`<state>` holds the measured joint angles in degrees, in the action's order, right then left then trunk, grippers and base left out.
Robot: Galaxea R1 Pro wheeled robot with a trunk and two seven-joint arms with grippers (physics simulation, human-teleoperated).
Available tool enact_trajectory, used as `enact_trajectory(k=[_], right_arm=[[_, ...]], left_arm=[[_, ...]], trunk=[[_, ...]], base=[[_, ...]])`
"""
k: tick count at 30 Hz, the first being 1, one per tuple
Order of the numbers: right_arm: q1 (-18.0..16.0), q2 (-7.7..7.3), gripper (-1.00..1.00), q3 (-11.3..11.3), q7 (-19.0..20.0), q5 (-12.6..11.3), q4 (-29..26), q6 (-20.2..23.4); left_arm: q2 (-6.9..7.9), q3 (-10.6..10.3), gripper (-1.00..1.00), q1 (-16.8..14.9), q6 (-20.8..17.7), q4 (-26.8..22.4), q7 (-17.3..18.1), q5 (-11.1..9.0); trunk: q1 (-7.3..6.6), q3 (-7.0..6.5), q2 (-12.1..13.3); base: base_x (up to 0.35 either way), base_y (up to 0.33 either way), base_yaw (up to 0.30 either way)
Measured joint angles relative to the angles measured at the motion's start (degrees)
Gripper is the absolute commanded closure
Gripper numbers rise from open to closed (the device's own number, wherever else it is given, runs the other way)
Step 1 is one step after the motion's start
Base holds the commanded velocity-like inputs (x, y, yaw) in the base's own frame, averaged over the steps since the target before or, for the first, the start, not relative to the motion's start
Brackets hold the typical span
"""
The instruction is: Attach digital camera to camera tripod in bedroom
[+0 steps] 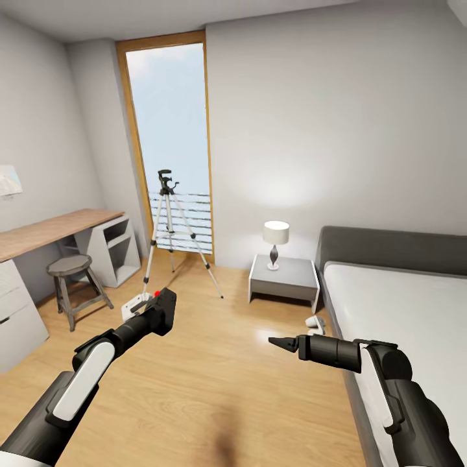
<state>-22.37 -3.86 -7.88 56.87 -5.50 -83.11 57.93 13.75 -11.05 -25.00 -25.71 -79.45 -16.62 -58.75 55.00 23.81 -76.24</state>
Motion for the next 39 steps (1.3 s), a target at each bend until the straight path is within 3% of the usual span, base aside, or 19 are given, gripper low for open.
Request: enact_trajectory(k=[30,31,32,39], right_arm=[[0.0,0.0,-1.0,-0.1,-1.3,0.7,2.3,-0.9],[0.0,0.02,-1.0,0.0,-4.1,3.7,9.4,-3.4],[0.0,0.05,-1.0,0.0,-4.6,4.2,11.7,-4.2],[0.0,0.35,-1.0,0.1,-7.2,10.9,28.4,-13.9]], left_arm=[[0.01,0.0,1.0,0.0,0.0,2.0,-0.3,-0.1],[-0.51,-0.2,1.0,0.0,0.1,6.9,-0.2,-0.2],[-0.56,-0.1,1.0,0.0,-0.2,10.2,-0.3,0.4],[-0.66,-0.4,1.0,0.0,-0.1,18.5,-0.4,0.2]], trunk=[[-6.59,-5.39,12.0],[-6.81,-5.57,12.4],[-7.03,-5.74,12.9],[-8.57,-7.0,15.7]], base=[[0.0,0.0,0.0],[0.0,0.0,0.0],[0.0,0.0,0.0],[0.0,0.0,0.0]])
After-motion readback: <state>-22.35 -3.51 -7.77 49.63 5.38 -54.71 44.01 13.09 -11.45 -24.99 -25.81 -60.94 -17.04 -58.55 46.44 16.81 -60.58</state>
